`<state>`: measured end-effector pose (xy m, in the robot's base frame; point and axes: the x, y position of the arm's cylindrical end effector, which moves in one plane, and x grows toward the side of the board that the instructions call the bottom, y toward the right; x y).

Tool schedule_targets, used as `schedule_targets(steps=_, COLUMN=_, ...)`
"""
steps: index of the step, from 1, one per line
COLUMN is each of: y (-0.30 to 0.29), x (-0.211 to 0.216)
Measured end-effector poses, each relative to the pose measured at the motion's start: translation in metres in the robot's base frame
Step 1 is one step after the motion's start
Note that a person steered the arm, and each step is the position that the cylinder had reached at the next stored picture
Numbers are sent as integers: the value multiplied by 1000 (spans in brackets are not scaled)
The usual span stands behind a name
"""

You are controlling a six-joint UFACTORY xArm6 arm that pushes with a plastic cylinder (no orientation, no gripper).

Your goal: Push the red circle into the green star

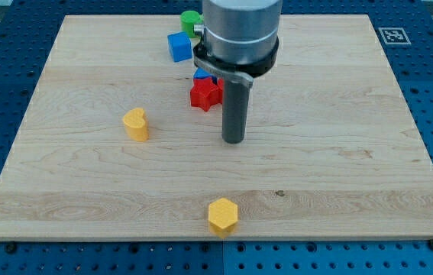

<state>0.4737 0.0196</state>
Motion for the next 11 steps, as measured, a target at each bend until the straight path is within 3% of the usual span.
schedule_targets(steps=5, y=0, x=-139)
schedule_targets(steps=8, y=0, x=-194)
schedule_targets(steps=9, y=0, x=-190)
schedule_targets(steps=11, y=0, x=-128)
